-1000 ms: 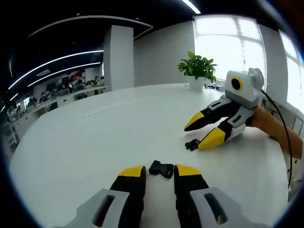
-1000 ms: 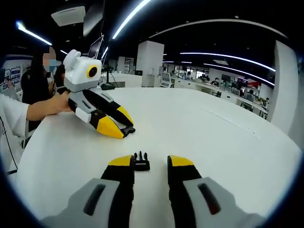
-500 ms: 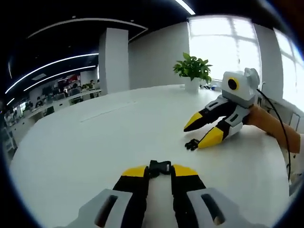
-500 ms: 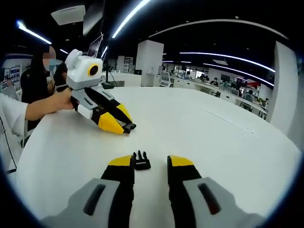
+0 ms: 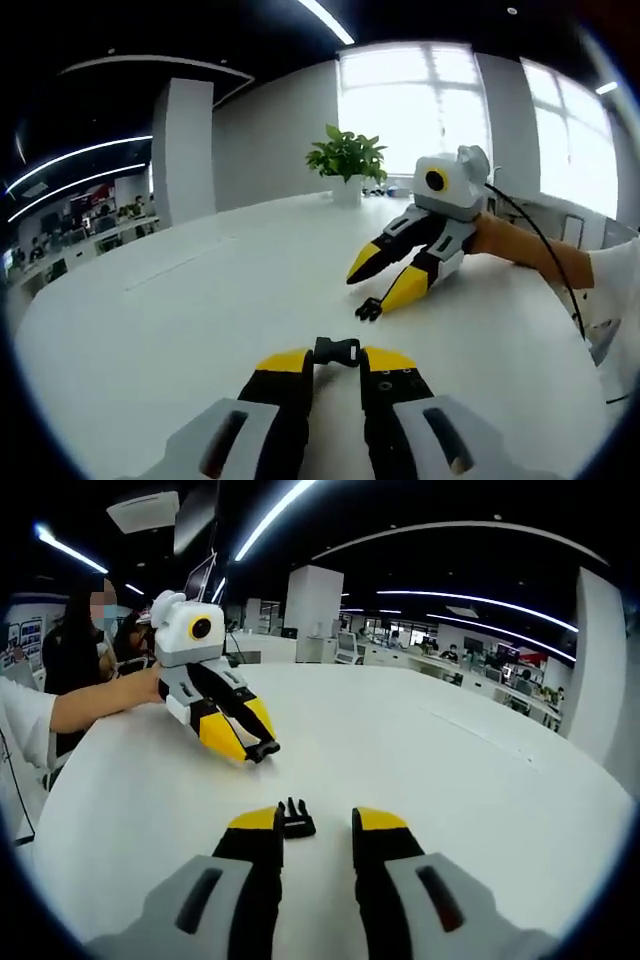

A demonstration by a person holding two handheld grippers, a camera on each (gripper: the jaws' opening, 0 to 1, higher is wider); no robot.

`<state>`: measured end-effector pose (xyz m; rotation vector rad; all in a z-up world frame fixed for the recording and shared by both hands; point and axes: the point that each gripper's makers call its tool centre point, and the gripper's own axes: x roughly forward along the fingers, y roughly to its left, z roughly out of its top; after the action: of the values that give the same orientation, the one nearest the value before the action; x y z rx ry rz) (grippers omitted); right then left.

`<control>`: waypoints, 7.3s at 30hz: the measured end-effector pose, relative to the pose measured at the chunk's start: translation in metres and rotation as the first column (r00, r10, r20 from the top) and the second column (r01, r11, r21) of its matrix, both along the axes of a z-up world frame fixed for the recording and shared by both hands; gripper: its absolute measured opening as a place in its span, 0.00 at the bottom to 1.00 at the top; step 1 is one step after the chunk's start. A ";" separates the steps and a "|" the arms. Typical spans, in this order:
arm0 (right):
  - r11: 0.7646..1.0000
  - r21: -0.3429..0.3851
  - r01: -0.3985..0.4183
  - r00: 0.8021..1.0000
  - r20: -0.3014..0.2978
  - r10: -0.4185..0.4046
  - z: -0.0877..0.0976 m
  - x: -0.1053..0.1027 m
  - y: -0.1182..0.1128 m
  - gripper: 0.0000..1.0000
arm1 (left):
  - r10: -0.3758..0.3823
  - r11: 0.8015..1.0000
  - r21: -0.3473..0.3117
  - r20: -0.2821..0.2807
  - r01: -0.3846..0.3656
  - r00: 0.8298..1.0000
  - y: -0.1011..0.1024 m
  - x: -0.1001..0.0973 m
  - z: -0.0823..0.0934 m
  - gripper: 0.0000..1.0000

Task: Snap the two parts of the plastic buckle together until the buckle closes and remains connected.

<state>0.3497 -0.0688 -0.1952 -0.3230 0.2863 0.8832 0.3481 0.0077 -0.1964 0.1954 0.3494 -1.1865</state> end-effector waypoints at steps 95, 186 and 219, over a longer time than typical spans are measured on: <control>1.000 0.015 0.001 1.000 0.011 -0.001 0.005 -0.001 0.000 0.27 | 0.103 0.993 0.065 0.015 -0.103 0.995 0.018 0.005 -0.011 0.00; 0.996 0.082 0.039 0.999 0.008 -0.040 0.014 -0.014 -0.013 0.27 | 0.775 0.631 0.025 -0.080 -0.776 0.627 0.029 0.030 -0.005 0.12; 0.997 0.083 -0.004 1.000 0.015 0.002 0.016 -0.018 -0.003 0.27 | 0.358 0.933 -0.030 -0.036 -0.359 0.933 0.023 0.024 0.011 0.12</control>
<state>0.3312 -0.0718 -0.1796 -0.2531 0.2343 0.8928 0.3719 0.0308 -0.1858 0.0768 0.3720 -0.8338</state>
